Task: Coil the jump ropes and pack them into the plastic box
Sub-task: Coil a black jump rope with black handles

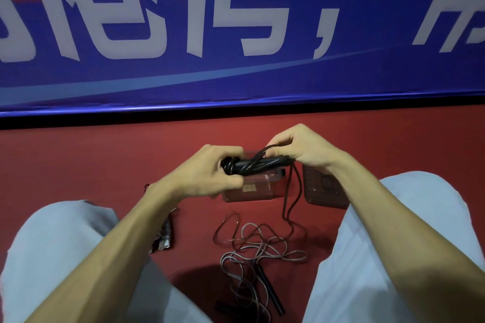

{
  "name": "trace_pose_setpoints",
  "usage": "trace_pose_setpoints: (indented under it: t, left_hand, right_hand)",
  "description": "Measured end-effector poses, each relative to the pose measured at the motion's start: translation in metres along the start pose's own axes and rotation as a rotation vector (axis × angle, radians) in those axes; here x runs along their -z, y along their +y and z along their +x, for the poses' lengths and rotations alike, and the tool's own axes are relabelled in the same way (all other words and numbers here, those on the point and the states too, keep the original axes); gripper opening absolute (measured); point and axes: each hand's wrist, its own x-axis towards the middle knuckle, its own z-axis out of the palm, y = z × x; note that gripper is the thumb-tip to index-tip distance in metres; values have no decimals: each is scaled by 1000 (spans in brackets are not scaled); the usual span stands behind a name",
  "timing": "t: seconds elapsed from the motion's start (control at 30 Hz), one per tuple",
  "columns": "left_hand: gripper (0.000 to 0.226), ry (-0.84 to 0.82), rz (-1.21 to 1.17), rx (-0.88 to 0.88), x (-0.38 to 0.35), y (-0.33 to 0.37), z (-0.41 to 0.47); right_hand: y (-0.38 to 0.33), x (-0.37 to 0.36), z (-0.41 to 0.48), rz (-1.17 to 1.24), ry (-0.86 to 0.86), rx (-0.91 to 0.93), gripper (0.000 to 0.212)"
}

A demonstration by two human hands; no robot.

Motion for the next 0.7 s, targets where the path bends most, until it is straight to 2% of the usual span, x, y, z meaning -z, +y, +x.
trace_pose_setpoints:
  t: [0.1,0.2,0.27,0.33,0.4,0.47,0.6,0.7]
  left_hand:
    - [10,-8,-142,13,-1,1,0]
    - [12,45,-316,36,-2,7,1]
    - [9,126,-420,40,-2,10,3]
    - [27,210,-504,57,-1,9,6]
    - [53,255,-549,93,0,6,9]
    - [62,257,-524,82,-3,4,9]
    - [40,320,-380,89,-9,-8,15]
    - [22,384,-277,205,-8,-20,19]
  right_hand:
    - [1,-6,0,102,-76,-35,14]
    - [-1,-9,1,481,-53,-81,27]
    - [-4,-13,1,691,-35,-95,28]
    - [-4,-19,1,746,-99,-97,21]
    - [-4,-22,1,648,-187,-103,18]
    - [-5,-22,1,489,-265,-128,16]
    - [-1,-25,-2,123,-364,-192,31]
    - [8,-29,-1,-203,-424,-283,26]
